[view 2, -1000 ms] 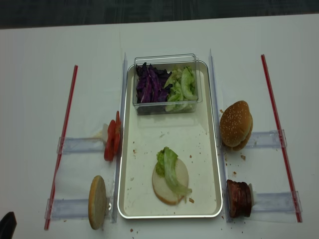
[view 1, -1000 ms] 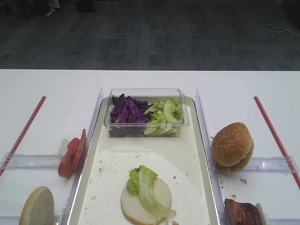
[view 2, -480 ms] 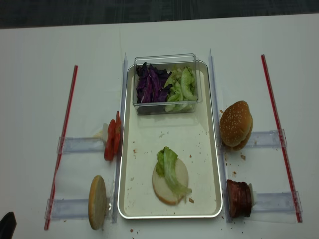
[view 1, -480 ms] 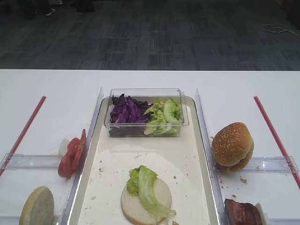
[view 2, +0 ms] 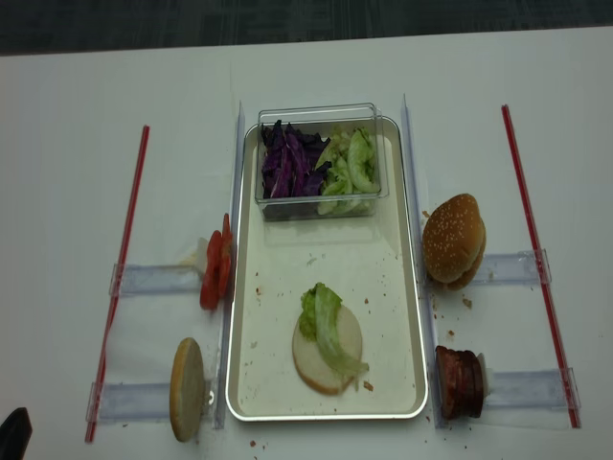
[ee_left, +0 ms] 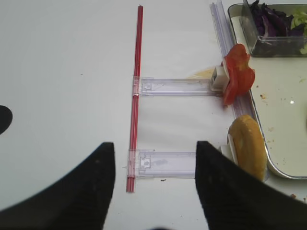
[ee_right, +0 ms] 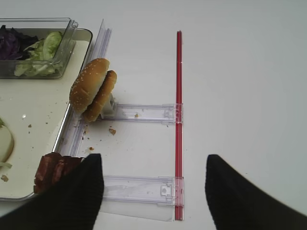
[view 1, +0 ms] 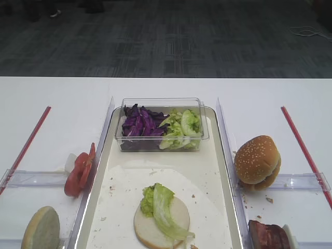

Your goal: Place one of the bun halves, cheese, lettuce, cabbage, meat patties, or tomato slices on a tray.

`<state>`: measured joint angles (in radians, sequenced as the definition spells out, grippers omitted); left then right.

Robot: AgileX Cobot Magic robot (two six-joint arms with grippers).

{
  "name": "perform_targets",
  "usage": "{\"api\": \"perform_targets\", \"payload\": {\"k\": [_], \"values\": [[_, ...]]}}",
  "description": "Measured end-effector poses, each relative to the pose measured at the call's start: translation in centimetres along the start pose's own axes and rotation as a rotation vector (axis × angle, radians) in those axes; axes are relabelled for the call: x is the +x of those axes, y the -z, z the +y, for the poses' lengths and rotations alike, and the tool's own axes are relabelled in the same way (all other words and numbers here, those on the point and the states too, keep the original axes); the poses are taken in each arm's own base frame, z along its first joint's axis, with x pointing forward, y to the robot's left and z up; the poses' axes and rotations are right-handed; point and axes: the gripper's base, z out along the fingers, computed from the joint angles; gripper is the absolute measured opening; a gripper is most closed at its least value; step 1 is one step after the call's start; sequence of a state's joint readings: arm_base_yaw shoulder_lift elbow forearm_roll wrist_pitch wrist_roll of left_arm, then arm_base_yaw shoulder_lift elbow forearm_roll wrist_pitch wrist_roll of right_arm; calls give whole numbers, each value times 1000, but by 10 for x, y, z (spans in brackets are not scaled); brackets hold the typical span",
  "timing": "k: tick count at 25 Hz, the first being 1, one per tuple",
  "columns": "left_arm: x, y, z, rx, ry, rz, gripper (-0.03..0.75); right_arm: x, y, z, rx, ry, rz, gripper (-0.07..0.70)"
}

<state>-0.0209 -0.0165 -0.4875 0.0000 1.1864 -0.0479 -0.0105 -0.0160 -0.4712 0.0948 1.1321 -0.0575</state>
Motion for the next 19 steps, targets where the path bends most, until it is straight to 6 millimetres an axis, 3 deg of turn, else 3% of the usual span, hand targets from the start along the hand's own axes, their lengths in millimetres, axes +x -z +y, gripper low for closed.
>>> {"api": "perform_targets", "payload": {"k": [19], "values": [[0, 0, 0, 0, 0, 0, 360, 0, 0, 0, 0, 0, 0, 468]]}}
